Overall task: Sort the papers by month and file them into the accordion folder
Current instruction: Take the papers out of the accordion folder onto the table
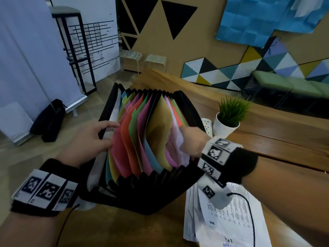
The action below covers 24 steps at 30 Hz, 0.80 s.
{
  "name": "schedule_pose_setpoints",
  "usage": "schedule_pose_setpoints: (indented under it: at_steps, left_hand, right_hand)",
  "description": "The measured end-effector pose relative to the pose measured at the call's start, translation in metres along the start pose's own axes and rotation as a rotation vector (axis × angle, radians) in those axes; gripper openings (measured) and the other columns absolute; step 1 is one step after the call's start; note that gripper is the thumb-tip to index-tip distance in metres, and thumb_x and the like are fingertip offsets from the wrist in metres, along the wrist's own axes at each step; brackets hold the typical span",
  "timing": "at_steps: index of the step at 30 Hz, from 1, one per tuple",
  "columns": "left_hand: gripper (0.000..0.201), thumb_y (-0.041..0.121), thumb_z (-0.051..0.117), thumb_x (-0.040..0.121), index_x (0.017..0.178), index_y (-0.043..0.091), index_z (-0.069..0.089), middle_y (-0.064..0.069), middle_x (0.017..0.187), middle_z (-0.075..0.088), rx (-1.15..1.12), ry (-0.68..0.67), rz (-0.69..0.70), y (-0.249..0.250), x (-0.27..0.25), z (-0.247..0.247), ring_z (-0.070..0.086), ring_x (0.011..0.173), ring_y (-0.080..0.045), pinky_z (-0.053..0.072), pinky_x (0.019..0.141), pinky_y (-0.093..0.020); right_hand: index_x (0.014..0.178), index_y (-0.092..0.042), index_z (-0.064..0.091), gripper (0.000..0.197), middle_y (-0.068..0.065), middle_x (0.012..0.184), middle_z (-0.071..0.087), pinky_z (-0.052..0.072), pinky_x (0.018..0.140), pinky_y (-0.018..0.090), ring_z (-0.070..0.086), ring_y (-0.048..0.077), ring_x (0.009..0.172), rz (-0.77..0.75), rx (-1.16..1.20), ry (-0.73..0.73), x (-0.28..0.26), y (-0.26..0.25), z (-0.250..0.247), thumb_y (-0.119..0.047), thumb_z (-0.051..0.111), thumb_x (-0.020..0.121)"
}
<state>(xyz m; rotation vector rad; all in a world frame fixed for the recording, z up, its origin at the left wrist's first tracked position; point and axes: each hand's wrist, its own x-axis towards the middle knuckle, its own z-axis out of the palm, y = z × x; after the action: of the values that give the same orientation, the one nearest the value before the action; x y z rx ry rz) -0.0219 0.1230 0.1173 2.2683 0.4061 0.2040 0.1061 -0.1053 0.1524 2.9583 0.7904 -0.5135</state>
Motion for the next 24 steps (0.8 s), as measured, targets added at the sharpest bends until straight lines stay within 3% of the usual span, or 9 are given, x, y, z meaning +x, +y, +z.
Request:
schedule_pose_setpoints:
  at_steps: [1, 6, 9, 11, 13, 15, 18, 20, 24]
  left_hand:
    - [0.049, -0.001, 0.068, 0.078, 0.115, 0.031, 0.063, 0.01, 0.116, 0.062, 0.002, -0.004, -0.001, -0.001, 0.0, 0.0, 0.052, 0.091, 0.01, 0.037, 0.071, -0.008]
    - [0.05, 0.005, 0.07, 0.076, 0.109, 0.041, 0.063, 0.01, 0.118, 0.063, 0.008, -0.006, -0.011, -0.006, -0.004, -0.002, 0.058, 0.106, -0.009, 0.046, 0.086, -0.026]
    - [0.046, 0.024, 0.072, 0.067, 0.102, 0.052, 0.062, 0.014, 0.117, 0.064, 0.011, 0.001, -0.036, -0.004, -0.01, -0.005, 0.059, 0.108, -0.011, 0.046, 0.096, -0.041]
    - [0.045, 0.022, 0.073, 0.068, 0.102, 0.05, 0.063, 0.016, 0.115, 0.065, 0.008, 0.003, -0.033, -0.002, -0.012, -0.003, 0.062, 0.103, -0.019, 0.049, 0.092, -0.043]
    - [0.046, 0.011, 0.073, 0.073, 0.103, 0.044, 0.064, 0.013, 0.114, 0.064, 0.002, 0.011, -0.018, 0.0, -0.012, 0.0, 0.062, 0.102, -0.021, 0.049, 0.085, -0.035]
    - [0.051, 0.002, 0.07, 0.077, 0.1, 0.047, 0.062, 0.015, 0.109, 0.063, 0.003, -0.001, -0.005, 0.001, -0.014, 0.0, 0.059, 0.103, -0.015, 0.044, 0.084, -0.031]
    - [0.049, 0.02, 0.077, 0.068, 0.093, 0.059, 0.062, 0.03, 0.099, 0.064, 0.007, -0.018, -0.033, 0.003, -0.015, -0.002, 0.062, 0.096, -0.011, 0.048, 0.09, -0.038]
    - [0.046, 0.036, 0.073, 0.056, 0.096, 0.056, 0.064, 0.032, 0.099, 0.066, -0.074, -0.038, -0.086, 0.0, -0.015, -0.004, 0.065, 0.097, -0.013, 0.051, 0.092, -0.044]
    - [0.057, 0.045, 0.072, 0.049, 0.105, 0.046, 0.066, 0.019, 0.108, 0.068, -0.147, -0.024, -0.08, -0.016, -0.009, -0.004, 0.064, 0.105, -0.016, 0.05, 0.092, -0.048]
  right_hand:
    - [0.096, -0.01, 0.053, 0.01, 0.008, 0.086, 0.053, 0.037, 0.061, 0.027, 0.055, 0.024, 0.084, -0.035, 0.07, -0.02, -0.015, 0.0, -0.014, -0.009, 0.052, 0.087]
    - [0.094, -0.009, 0.062, 0.015, 0.009, 0.087, 0.062, 0.036, 0.066, 0.026, 0.056, 0.025, 0.08, 0.029, 0.318, 0.39, -0.05, 0.059, -0.051, -0.008, 0.054, 0.082]
    - [0.091, -0.006, 0.064, 0.019, 0.017, 0.085, 0.067, 0.051, 0.072, 0.043, 0.063, 0.033, 0.08, 0.111, 0.519, 0.468, -0.083, 0.113, -0.049, -0.015, 0.056, 0.075]
    - [0.089, -0.005, 0.061, 0.018, 0.018, 0.083, 0.066, 0.055, 0.061, 0.046, 0.065, 0.032, 0.068, 0.209, 0.747, 0.434, -0.099, 0.139, -0.033, -0.016, 0.058, 0.075]
    - [0.091, -0.004, 0.059, 0.006, 0.015, 0.078, 0.063, 0.052, 0.046, 0.027, 0.06, 0.026, 0.055, 0.347, 0.934, 0.377, -0.107, 0.161, -0.005, -0.004, 0.055, 0.087]
    - [0.094, 0.001, 0.058, 0.009, 0.009, 0.073, 0.06, 0.043, 0.038, 0.016, 0.054, 0.02, 0.056, 0.494, 0.881, 0.308, -0.111, 0.182, 0.039, 0.0, 0.051, 0.089]
    - [0.107, 0.0, 0.057, 0.02, 0.016, 0.093, 0.062, 0.045, 0.058, 0.021, 0.054, 0.024, 0.073, 0.622, 0.736, 0.134, -0.113, 0.207, 0.122, -0.001, 0.051, 0.089]
    - [0.12, -0.002, 0.053, 0.032, 0.017, 0.107, 0.062, 0.043, 0.072, 0.03, 0.055, 0.027, 0.086, 0.656, 0.612, -0.01, -0.109, 0.222, 0.178, -0.004, 0.051, 0.089]
    - [0.125, -0.006, 0.04, 0.031, 0.017, 0.115, 0.059, 0.039, 0.07, 0.025, 0.057, 0.027, 0.094, 0.682, 0.466, -0.147, -0.11, 0.22, 0.229, -0.009, 0.04, 0.094]
